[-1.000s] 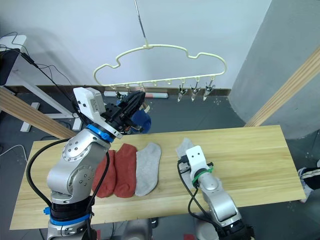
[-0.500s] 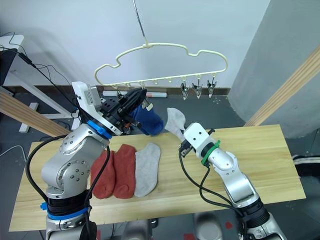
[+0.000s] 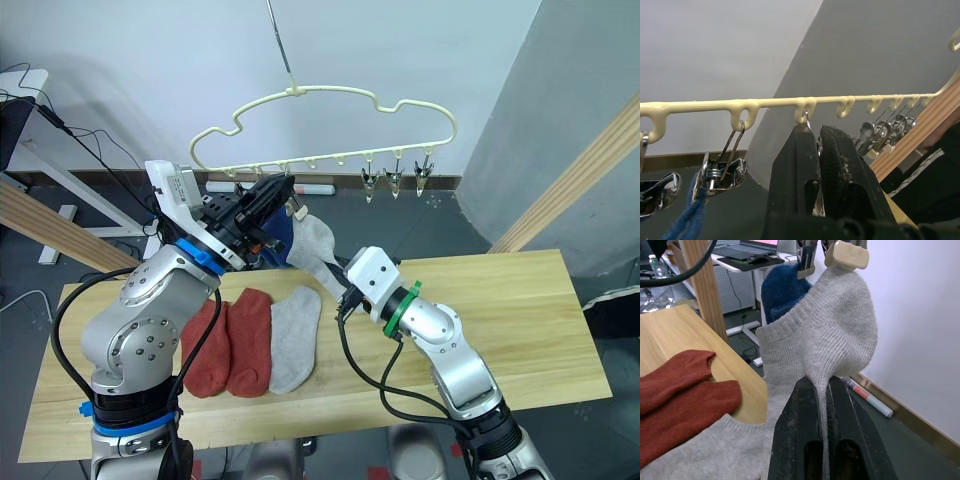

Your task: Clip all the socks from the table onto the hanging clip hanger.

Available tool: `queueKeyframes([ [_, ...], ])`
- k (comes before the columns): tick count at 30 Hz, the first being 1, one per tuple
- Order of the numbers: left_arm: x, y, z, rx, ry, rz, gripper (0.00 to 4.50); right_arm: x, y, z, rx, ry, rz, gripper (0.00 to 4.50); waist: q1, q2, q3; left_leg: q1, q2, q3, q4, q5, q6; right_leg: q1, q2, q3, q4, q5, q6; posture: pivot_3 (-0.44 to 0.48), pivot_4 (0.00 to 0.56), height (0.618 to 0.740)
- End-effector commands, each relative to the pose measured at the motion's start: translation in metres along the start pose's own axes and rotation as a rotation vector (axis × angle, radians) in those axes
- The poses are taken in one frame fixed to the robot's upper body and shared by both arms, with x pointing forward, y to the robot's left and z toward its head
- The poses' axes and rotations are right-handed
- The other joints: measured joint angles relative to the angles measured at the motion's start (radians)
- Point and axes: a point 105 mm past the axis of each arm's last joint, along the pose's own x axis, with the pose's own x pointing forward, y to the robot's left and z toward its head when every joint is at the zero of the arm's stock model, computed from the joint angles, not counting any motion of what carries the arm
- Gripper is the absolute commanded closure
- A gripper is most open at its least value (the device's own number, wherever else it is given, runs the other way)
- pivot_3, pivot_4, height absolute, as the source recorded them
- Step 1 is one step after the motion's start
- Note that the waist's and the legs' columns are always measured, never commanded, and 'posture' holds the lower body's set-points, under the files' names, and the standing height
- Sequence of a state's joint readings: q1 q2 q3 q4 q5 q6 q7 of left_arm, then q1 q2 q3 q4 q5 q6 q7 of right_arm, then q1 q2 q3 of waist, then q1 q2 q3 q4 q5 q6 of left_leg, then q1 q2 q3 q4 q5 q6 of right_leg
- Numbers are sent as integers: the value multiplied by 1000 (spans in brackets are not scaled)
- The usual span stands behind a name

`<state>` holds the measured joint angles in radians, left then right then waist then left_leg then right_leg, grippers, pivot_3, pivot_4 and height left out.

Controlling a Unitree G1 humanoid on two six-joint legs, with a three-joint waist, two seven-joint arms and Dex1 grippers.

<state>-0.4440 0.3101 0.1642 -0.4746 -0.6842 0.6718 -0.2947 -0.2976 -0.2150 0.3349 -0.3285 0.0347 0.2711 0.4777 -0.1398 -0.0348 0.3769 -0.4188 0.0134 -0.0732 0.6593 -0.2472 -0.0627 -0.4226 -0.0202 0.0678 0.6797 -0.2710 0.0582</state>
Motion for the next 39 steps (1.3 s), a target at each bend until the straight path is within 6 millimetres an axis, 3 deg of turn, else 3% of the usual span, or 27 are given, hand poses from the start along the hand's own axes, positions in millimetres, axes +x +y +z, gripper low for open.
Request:
queueKeyframes([
  [1,-1,-7,13,24,-46,-26,4490,-2,2,20,3,-86,6,4500,0,0,0,0,0,0,0,0,0,0,0,0,0,0,0,-246,394,740],
  [13,-1,-4,13,14,-44,-20,4490,-10,4,22,35,-98,-10,4500,0,0,0,0,0,0,0,0,0,0,0,0,0,0,0,-248,396,740],
  [30,-4,-6,14,-9,-46,-28,4490,1,11,28,68,-131,2,4500,0,0,0,0,0,0,-1,0,0,0,0,0,0,0,0,-239,391,740],
  [38,-8,-8,10,-1,-23,-48,2042,3,12,22,59,-97,22,4500,0,0,0,0,0,0,-1,0,0,-1,0,0,-1,0,0,-232,386,740],
  [39,-9,-8,9,3,-20,-50,1716,3,12,21,56,-90,20,4256,0,0,0,0,0,0,-1,0,0,-1,0,0,-1,0,0,-232,386,740],
])
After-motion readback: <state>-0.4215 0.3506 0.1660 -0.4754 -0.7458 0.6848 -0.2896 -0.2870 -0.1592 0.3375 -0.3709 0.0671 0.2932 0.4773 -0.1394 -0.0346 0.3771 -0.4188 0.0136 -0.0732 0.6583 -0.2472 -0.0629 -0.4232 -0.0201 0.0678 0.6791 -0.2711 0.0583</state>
